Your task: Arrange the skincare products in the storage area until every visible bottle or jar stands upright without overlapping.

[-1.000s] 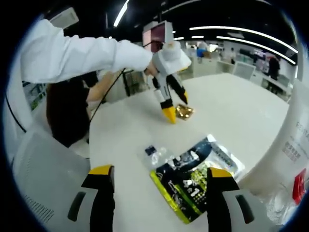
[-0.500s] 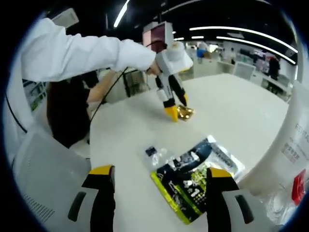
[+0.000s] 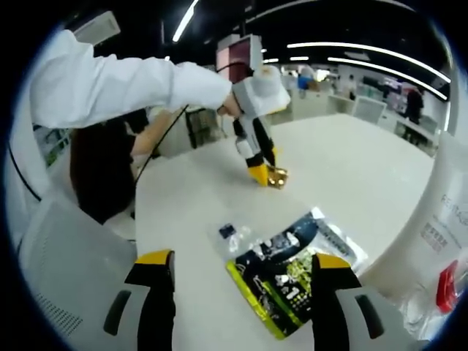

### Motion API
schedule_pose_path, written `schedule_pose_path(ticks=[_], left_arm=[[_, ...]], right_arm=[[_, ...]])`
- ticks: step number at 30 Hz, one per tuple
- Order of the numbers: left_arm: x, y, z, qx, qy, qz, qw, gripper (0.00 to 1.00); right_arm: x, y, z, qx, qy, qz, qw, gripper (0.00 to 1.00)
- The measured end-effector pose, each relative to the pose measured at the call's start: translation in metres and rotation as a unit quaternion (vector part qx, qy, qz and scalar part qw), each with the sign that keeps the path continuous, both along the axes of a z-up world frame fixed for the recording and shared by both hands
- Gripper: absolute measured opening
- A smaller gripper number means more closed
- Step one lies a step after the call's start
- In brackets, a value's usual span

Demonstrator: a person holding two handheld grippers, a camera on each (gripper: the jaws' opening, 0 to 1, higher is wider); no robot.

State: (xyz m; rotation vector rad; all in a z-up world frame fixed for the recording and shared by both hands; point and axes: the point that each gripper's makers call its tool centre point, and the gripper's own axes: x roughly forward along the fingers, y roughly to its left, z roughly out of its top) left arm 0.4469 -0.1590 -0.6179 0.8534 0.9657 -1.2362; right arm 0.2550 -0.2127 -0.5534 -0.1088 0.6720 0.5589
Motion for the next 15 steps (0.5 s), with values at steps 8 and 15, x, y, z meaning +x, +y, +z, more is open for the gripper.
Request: schedule_pose_path(ticks=[8,15], left_arm=[[-0.0035,-0.0005,0.0,-0.006,0.001,0.076,0.9971,0.39],[-0.0057,-0.0022,-0.0013,-0.025,-0.002,0.129,0.9913,0.37]], right_arm=[[0.0001,0.001,0.0024,-0.002,-0.004,0.003,1.0,0.71],[0.0001,0.0034,0.0045,-0.003,-0.006,0.006,1.0,0.72]])
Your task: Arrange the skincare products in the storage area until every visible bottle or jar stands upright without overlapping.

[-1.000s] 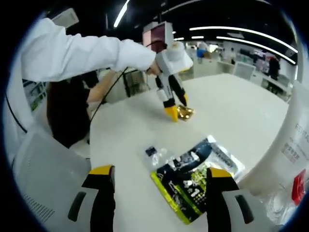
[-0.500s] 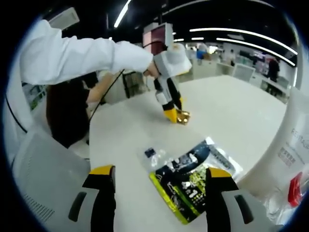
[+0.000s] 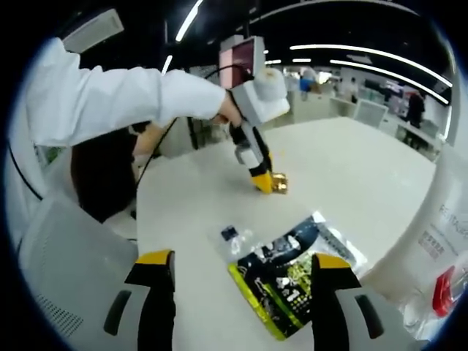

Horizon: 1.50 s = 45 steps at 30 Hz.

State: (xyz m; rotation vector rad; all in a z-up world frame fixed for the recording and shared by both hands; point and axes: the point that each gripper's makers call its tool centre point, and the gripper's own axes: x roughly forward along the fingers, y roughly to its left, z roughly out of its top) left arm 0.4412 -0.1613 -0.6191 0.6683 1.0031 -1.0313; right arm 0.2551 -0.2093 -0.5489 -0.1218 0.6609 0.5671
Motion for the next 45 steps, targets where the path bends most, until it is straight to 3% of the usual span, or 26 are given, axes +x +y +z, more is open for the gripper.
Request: schedule_pose_path(ticks=[11,14,19,27,30,37,45], left_arm=[[-0.004,-0.005,-0.001,-0.016,-0.007,0.082,0.9964,0.37],[-0.014,-0.009,0.0,-0.021,-0.008,0.1,0.9947,0.37],[-0.016,-0.008,0.0,-0.023,-0.013,0.139,0.9899,0.37],[-0.031,-0.015,0.001,-0.031,-0.016,0.177,0.9835,0.37],[-0.04,-0.02,0.002,-0.041,-0.013,0.21,0.9767,0.37],[-0.062,-0.026,0.006,-0.059,0.001,0.231,0.9712,0.37],[-0.069,-0.031,0.007,-0.062,0.011,0.251,0.966,0.37]], right_arm=[[-0.002,0.008,0.007,-0.001,-0.007,0.012,0.9999,0.72],[-0.003,0.008,0.005,-0.004,-0.005,0.018,0.9998,0.74],[-0.005,-0.002,-0.002,-0.031,0.002,0.017,0.9994,0.76],[-0.006,0.003,0.008,-0.033,-0.015,0.025,0.999,0.77],[-0.009,0.007,0.007,-0.034,-0.014,0.034,0.9987,0.77],[-0.015,0.003,0.005,-0.053,-0.01,0.045,0.9975,0.79],[-0.017,0.01,0.006,-0.058,-0.013,0.059,0.9965,0.79]])
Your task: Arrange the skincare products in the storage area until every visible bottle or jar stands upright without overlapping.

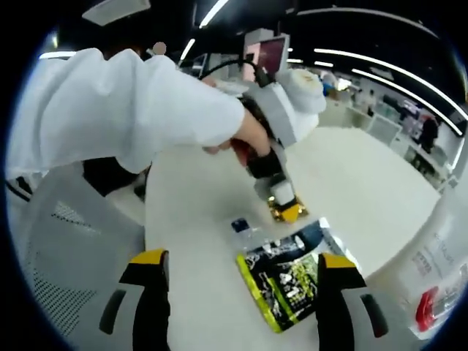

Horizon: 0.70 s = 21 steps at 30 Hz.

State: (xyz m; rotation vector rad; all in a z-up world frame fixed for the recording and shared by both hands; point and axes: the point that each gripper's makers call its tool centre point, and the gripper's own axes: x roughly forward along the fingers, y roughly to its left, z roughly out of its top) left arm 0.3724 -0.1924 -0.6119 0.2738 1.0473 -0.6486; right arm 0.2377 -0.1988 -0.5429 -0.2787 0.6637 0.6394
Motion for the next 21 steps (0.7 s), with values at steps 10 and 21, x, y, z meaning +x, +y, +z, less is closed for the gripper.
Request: schedule_pose_path(ticks=[10,21], left_arm=[[0.004,-0.001,-0.001,-0.01,0.005,0.014,0.9998,0.39],[0.017,0.007,0.012,-0.013,-0.029,-0.025,0.9992,0.35]], right_arm=[[-0.002,0.008,0.008,0.011,-0.007,0.011,0.9998,0.79],[-0.003,0.006,0.01,0.011,-0.01,0.011,0.9998,0.79]])
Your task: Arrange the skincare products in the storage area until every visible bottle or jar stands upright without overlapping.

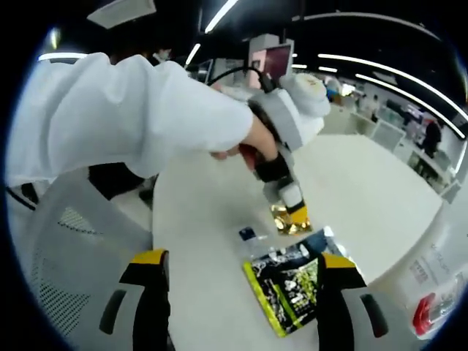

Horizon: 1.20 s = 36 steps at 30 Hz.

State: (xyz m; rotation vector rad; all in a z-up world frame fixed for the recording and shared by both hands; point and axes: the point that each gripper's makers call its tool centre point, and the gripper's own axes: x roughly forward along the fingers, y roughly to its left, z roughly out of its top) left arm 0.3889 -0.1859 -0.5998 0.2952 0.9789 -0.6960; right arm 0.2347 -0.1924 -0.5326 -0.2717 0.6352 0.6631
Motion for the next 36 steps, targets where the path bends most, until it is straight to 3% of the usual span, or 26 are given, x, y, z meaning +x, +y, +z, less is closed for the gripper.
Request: schedule_pose_path(ticks=[3,4,6,9,11,14,16,20,25,27,28,34,36], left_arm=[[0.001,0.005,0.003,0.002,-0.006,-0.04,0.9992,0.31],[0.003,0.007,0.006,0.008,-0.021,-0.071,0.9973,0.32],[0.004,0.017,0.006,0.038,-0.026,-0.099,0.994,0.31],[0.004,0.028,0.004,0.081,-0.049,-0.175,0.98,0.3],[0.003,0.031,0.003,0.089,-0.054,-0.206,0.9731,0.3],[0.001,0.027,0.001,0.086,-0.057,-0.226,0.9687,0.31],[-0.007,0.021,0.001,0.084,-0.061,-0.273,0.9563,0.32],[-0.003,0.02,-0.005,0.096,-0.055,-0.269,0.9568,0.32],[-0.003,0.019,-0.017,0.099,-0.047,-0.285,0.9524,0.34],[0.006,0.018,-0.016,0.087,-0.049,-0.266,0.9588,0.35],[0.008,0.019,-0.018,0.088,-0.048,-0.268,0.9581,0.35],[-0.007,0.012,-0.016,0.078,-0.042,-0.264,0.9604,0.3],[-0.009,0.011,-0.016,0.075,-0.038,-0.248,0.9652,0.3]], right_arm=[[0.001,-0.002,0.0,-0.002,0.001,-0.002,1.0,0.79],[0.001,-0.002,0.0,-0.002,0.0,-0.002,1.0,0.79],[0.001,-0.002,-0.001,-0.002,0.001,-0.003,1.0,0.79],[0.0,-0.002,-0.002,-0.004,0.003,-0.002,1.0,0.79],[0.0,-0.002,-0.003,-0.003,0.005,-0.002,1.0,0.79],[0.0,-0.003,-0.004,-0.004,0.007,-0.003,1.0,0.79],[0.001,-0.004,-0.005,-0.004,0.008,-0.005,1.0,0.79],[0.001,-0.005,-0.006,-0.004,0.01,-0.007,0.9999,0.79],[0.001,-0.007,-0.007,-0.004,0.012,-0.01,0.9999,0.78],[0.002,-0.008,-0.007,-0.004,0.012,-0.011,0.9999,0.78],[0.002,-0.008,-0.007,-0.004,0.012,-0.011,0.9999,0.78],[0.0,-0.005,-0.009,-0.005,0.016,-0.007,0.9998,0.78],[0.0,-0.005,-0.009,-0.004,0.016,-0.006,0.9998,0.78]])
